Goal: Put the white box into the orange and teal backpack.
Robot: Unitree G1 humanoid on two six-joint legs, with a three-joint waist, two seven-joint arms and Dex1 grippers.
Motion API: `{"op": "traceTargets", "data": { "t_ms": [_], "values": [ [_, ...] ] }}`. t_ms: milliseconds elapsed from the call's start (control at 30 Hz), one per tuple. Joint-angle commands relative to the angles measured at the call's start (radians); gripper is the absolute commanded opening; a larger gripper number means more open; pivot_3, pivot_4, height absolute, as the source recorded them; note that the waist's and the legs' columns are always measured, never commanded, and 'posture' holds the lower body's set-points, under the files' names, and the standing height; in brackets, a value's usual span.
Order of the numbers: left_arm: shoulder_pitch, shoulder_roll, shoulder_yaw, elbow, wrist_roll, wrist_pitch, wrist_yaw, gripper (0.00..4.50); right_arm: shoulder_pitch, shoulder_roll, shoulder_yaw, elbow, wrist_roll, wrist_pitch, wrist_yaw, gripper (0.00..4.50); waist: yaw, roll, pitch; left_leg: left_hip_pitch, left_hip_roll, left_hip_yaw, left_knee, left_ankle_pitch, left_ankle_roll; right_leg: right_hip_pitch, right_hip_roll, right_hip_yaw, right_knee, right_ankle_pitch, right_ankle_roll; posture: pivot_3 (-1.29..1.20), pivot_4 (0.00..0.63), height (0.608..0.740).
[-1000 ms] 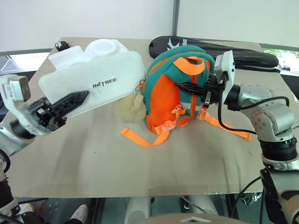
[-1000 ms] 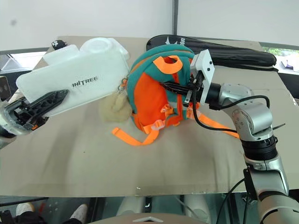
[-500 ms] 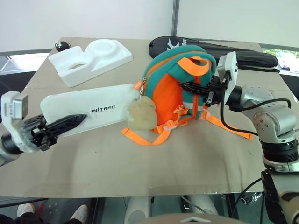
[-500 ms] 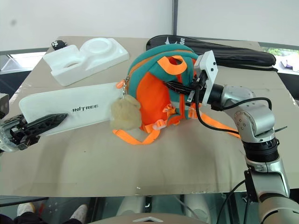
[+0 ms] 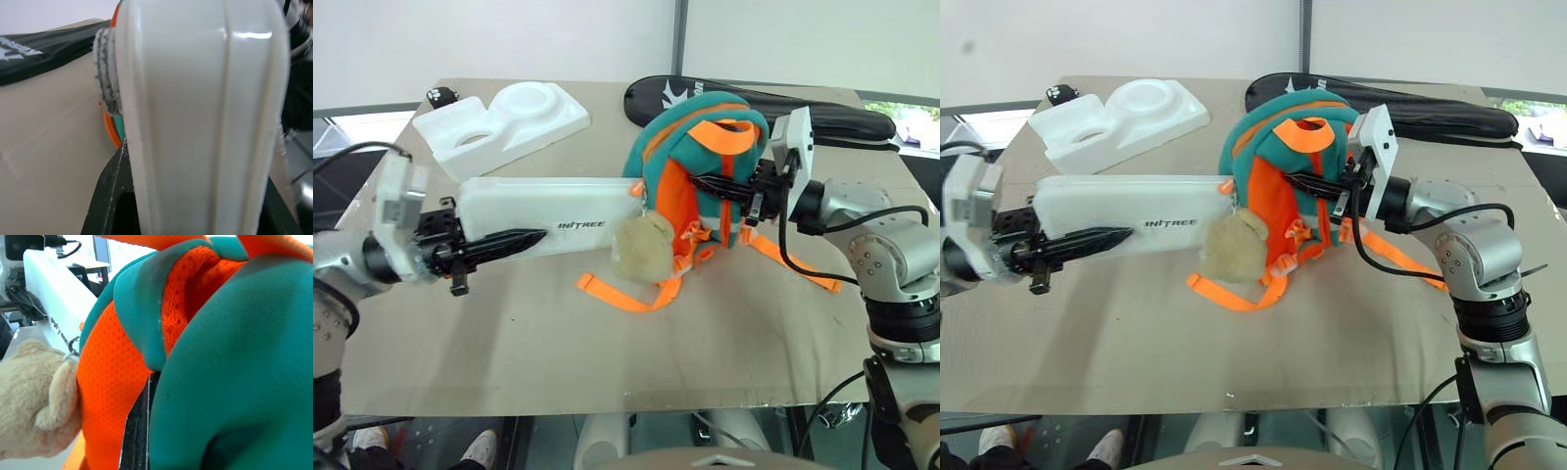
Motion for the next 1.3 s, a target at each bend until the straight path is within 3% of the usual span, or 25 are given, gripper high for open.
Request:
{"op": "traceTargets", "data": {
  "t_ms": [33,233,400,533,633,767,900,1300],
  "values": [
    [-0.125,0.016,-0.095,-0.064,0.038,-0.004,0.073,1.06,-0.002,0.004,-0.004,-0.071,0.014,-0.039,0.028,0.02,0.006,0.0,0.0,0.0,0.0,-0.001,0.0,0.0,0.0,0.0,0.0,-0.001,0.0,0.0,0.0,0.0,0.15,0.74],
    [-0.265,-0.062,-0.292,-0.108,0.09,0.107,0.232,1.06,0.013,0.031,0.001,-0.103,0.037,-0.034,0.029,0.02,0.005,0.0,0.0,0.0,0.0,0.0,0.002,0.0,0.0,0.001,0.0,0.0,0.0,0.0,0.001,0.0,0.15,0.74],
    [-0.296,-0.11,-0.4,-0.072,0.174,-0.001,0.148,1.06,0.009,0.054,-0.003,-0.124,0.058,-0.018,0.009,0.02,0.004,0.0,0.0,0.0,0.0,-0.002,0.004,0.0,0.0,0.002,0.001,0.0,0.001,0.0,0.001,0.0,0.15,0.74],
    [-0.224,-0.069,-0.374,-0.039,0.142,-0.067,-0.033,1.06,0.005,0.065,-0.038,-0.113,0.078,0.0,-0.034,0.02,-0.001,0.0,0.0,0.001,0.0,-0.001,0.004,0.0,0.0,0.003,0.001,0.0,0.001,0.0,0.001,0.0,0.15,0.74],
    [-0.22,-0.057,-0.371,0.049,0.209,-0.172,-0.074,1.06,0.007,0.062,-0.063,-0.104,0.097,0.009,-0.059,0.02,0.001,0.0,0.0,0.001,0.0,-0.001,0.004,0.0,0.0,0.003,0.001,0.0,0.001,0.0,0.0,0.0,0.15,0.74],
    [-0.302,-0.126,-0.377,0.166,0.301,-0.397,-0.086,1.06,0.013,0.058,-0.075,-0.1,0.113,0.016,-0.077,0.02,0.009,0.0,0.0,0.0,0.0,-0.001,0.005,0.0,0.0,0.003,0.001,-0.001,0.0,0.0,0.0,0.0,0.15,0.74],
    [-0.37,-0.215,-0.356,0.182,0.279,-0.428,-0.034,1.06,0.02,0.049,-0.084,-0.089,0.113,0.015,-0.077,0.02,0.012,0.001,0.001,-0.001,0.0,-0.001,0.008,0.0,0.0,0.003,0.001,0.0,0.001,0.0,0.001,0.0,0.15,0.74],
    [-0.376,-0.315,-0.315,0.155,0.114,-0.132,0.079,1.06,0.061,0.014,-0.12,-0.137,0.167,0.038,-0.075,0.02,-0.001,0.001,0.001,-0.001,0.001,-0.002,0.007,0.0,0.001,0.003,0.001,-0.001,0.001,0.0,0.001,0.0,0.15,0.74]
  ]
}}
